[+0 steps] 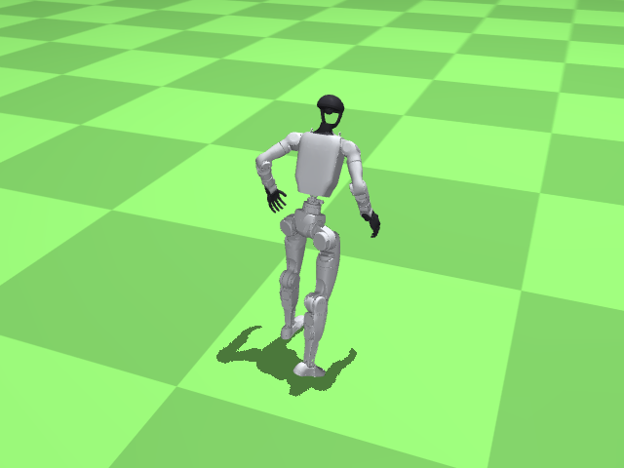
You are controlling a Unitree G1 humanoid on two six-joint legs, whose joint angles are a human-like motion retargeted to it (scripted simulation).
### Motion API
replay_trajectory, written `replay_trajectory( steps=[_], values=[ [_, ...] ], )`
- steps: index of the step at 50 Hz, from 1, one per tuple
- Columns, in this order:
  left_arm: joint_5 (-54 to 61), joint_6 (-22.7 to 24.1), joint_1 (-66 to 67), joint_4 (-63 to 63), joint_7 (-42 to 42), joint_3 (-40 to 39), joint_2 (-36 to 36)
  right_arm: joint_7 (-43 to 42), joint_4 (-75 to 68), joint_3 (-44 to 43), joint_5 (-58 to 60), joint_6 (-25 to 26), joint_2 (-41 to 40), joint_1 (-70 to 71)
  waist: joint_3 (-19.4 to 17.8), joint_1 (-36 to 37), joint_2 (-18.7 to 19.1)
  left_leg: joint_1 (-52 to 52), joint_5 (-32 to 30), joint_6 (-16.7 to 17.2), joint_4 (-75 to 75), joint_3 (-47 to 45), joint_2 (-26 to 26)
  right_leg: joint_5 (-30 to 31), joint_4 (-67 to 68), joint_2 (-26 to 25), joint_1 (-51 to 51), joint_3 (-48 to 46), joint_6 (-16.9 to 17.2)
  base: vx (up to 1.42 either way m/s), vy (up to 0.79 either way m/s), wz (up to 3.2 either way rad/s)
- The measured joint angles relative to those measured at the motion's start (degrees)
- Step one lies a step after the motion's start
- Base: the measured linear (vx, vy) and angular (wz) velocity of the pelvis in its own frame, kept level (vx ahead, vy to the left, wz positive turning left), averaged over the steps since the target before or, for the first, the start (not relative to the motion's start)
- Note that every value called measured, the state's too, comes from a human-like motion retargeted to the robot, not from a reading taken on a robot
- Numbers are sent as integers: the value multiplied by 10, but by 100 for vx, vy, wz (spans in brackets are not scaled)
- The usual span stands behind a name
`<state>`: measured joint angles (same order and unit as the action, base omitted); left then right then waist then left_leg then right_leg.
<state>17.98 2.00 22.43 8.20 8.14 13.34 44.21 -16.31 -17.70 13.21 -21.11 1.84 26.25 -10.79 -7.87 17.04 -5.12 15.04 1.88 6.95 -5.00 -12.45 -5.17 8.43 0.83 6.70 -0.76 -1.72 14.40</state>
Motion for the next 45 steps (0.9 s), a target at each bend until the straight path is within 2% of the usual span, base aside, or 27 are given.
replay_trajectory(
  steps=[3, 6, 8, 10, 12, 13, 15, 17, 18, 19, 20, 22, 24, 26, 28, 33, 35, 38, 40, 42, 43, 45],
  values=[
    [-12, 5, -102, 97, 15, 72, -58, 57, -64, 9, 15, -4, 9, -4, -6, -103, -5, -63, -9, 5, 67, 45, 42, -52, -15, -16, 101, -79, -4, 13, 3, 315],
    [-49, -7, -209, 189, 22, 149, -106, 63, -45, 10, 5, -17, 30, -49, -10, -202, -5, -120, -17, 10, 159, 137, 69, -121, -33, 9, 201, -141, 6, 14, -5, 355],
    [-81, -20, -269, 234, 19, 194, -140, 63, -4, -2, -1, -25, 50, -98, -7, -255, 12, -156, -36, 29, 206, 193, 62, -187, -37, 32, 265, -175, 6, 18, -1, 321],
    [-110, -31, -315, 252, 18, 223, -169, 71, 39, -21, 5, -29, 67, -142, -5, -296, 38, -188, -73, 57, 223, 237, 34, -233, -28, 55, 321, -204, 6, 14, 6, 280],
    [-134, -34, -363, 245, 28, 235, -199, 89, 81, -51, 16, -24, 82, -165, -15, -326, 69, -211, -54, 63, 221, 273, -3, -193, 18, 80, 374, -219, 5, 7, 7, 231],
    [-143, -34, -389, 235, 37, 235, -216, 98, 100, -69, 20, -18, 87, -165, -26, -336, 86, -220, -12, 51, 223, 283, -25, -146, 57, 90, 403, -220, 1, -1, 6, 168],
    [-142, -33, -440, 203, 62, 224, -247, 104, 120, -94, 20, -8, 94, -138, -64, -341, 127, -234, 124, 13, 245, 277, -83, -76, 196, 100, 481, -222, -8, -8, 5, 93],
    [-126, -25, -495, 167, 86, 203, -284, 80, 115, -108, 7, -10, 102, -73, -136, -348, 165, -250, 273, -20, 299, 260, -142, -102, 392, 128, 552, -229, -16, -16, 5, 60],
    [-121, -17, -523, 153, 97, 193, -305, 57, 105, -111, -5, -18, 107, -32, -182, -359, 178, -258, 331, -36, 333, 258, -165, -127, 469, 148, 566, -233, -17, -20, 7, 72],
    [-119, -10, -545, 140, 113, 190, -326, 31, 92, -109, -18, -27, 114, 6, -206, -363, 193, -245, 377, -52, 373, 258, -180, -143, 518, 161, 585, -238, -19, -23, 8, 64],
    [-119, -2, -563, 129, 132, 190, -349, 5, 77, -103, -30, -36, 120, 42, -219, -364, 209, -221, 417, -69, 416, 259, -193, -154, 552, 172, 605, -241, -22, -24, 9, 24],
    [-134, 3, -602, 110, 173, 206, -384, -37, 57, -90, -40, -44, 138, 108, -219, -340, 235, -157, 457, -95, 488, 250, -200, -144, 563, 174, 650, -241, -26, -22, 9, -20],
    [-154, 0, -643, 93, 198, 227, -403, -57, 57, -72, -28, -39, 160, 167, -219, -308, 248, -104, 465, -104, 538, 241, -195, -126, 555, 169, 688, -234, -31, -15, 4, -46],
    [-170, -7, -670, 79, 196, 249, -406, -49, 79, -49, 5, -23, 180, 209, -219, -284, 253, -65, 451, -97, 563, 240, -186, -115, 542, 163, 714, -229, -38, -3, -3, -34],
    [-174, -16, -677, 74, 168, 269, -404, -2, 116, -25, 57, 4, 200, 237, -219, -275, 257, -45, 430, -77, 557, 247, -182, -114, 531, 160, 726, -230, -42, 11, -8, -2],
    [-142, -28, -624, 82, 50, 292, -389, 263, 191, 22, 206, 63, 252, 263, -219, -300, 277, -71, 339, -28, 451, 262, -190, -153, 531, 170, 707, -244, -48, 31, -13, 40],
    [-123, -18, -584, 67, 40, 284, -362, 313, 192, 36, 223, 62, 272, 262, -219, -310, 285, -99, 274, -10, 407, 271, -189, -173, 539, 174, 684, -248, -55, 48, -19, 44],
    [-91, 0, -484, 15, 72, 242, -282, 249, 170, 38, 179, 45, 280, 217, -200, -325, 292, -162, 139, 26, 313, 295, -184, -201, 546, 183, 630, -259, -63, 59, -25, 59],
    [-68, 5, -388, -21, 89, 204, -214, 153, 172, 1, 137, 24, 261, 127, -154, -330, 290, -191, 21, 53, 237, 314, -180, -211, 534, 194, 593, -271, -66, 66, -28, 88],
    [-50, 6, -297, -35, 89, 157, -147, 79, 201, -72, 111, -1, 220, 1, -114, -337, 277, -205, -98, 74, 178, 330, -168, -203, 496, 202, 543, -284, -68, 65, -26, 95],
    [-45, 5, -257, -34, 86, 133, -116, 57, 222, -111, 102, -12, 194, -62, -102, -342, 266, -207, -140, 78, 162, 336, -156, -190, 463, 202, 509, -288, -68, 61, -24, 72],
    [-43, 2, -191, -15, 81, 95, -71, 39, 259, -172, 88, -27, 139, -169, -95, -354, 235, -204, -161, 63, 153, 339, -114, -137, 352, 185, 426, -290, -65, 57, -23, 30]
  ],
)
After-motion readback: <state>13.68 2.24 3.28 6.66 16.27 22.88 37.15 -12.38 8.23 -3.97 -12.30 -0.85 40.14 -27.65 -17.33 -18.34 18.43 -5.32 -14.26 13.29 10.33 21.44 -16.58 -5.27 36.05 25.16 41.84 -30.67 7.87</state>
